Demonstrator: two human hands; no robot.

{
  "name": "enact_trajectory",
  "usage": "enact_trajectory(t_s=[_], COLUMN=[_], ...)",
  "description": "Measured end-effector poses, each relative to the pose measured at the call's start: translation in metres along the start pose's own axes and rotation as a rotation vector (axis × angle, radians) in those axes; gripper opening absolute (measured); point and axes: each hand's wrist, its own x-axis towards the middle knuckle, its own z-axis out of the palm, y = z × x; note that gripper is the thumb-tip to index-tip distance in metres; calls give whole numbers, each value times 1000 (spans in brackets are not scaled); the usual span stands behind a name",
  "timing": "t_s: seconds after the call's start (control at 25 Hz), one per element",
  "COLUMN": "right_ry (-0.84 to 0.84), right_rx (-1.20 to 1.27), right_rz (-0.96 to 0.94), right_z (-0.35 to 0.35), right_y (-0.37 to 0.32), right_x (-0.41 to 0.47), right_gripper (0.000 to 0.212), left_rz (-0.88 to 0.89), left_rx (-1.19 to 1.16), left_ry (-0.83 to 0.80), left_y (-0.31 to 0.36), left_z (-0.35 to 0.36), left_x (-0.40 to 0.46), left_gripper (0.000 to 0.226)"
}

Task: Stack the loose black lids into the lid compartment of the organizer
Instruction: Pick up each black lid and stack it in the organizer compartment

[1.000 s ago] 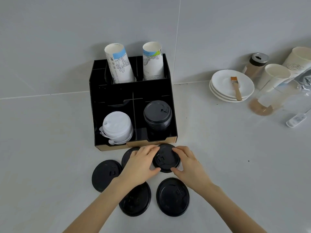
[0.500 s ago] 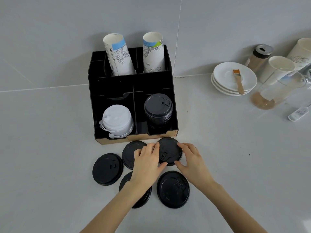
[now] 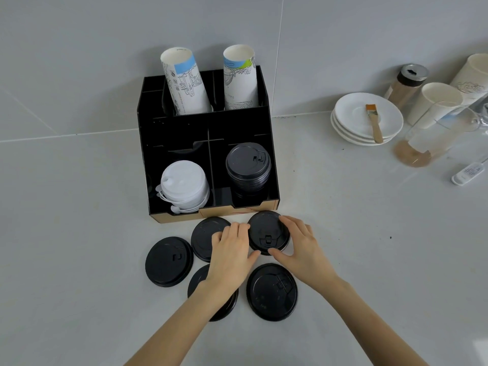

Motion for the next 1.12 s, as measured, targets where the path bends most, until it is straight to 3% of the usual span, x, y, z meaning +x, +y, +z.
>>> enact_trajectory(t_s=[0.2,0.36,0.52,0.84,1.12], right_ry=[59,-7,-75,82,127], right_rx=[0,1,46,76,97], right_rz=[25,-57,-101,-140,-203], right_z=[5,-2,-12,-19,-36], right_y=[-2,-1,-2,-18,-36], right_x=[3,0,-6,-10,-4], right_gripper=[68,67,68,56,53], left_rz=[27,93,152,78,138], left_rx=[40,22,-86,-237,-266], left_ry=[-10,-145,-195,82,147], left_y=[-5,-8,-6,3,1], left_z=[-2,-6,-17,-37,-57], left_x=[7,8,3,-8,-7], left_gripper=[60,78,80,72,66])
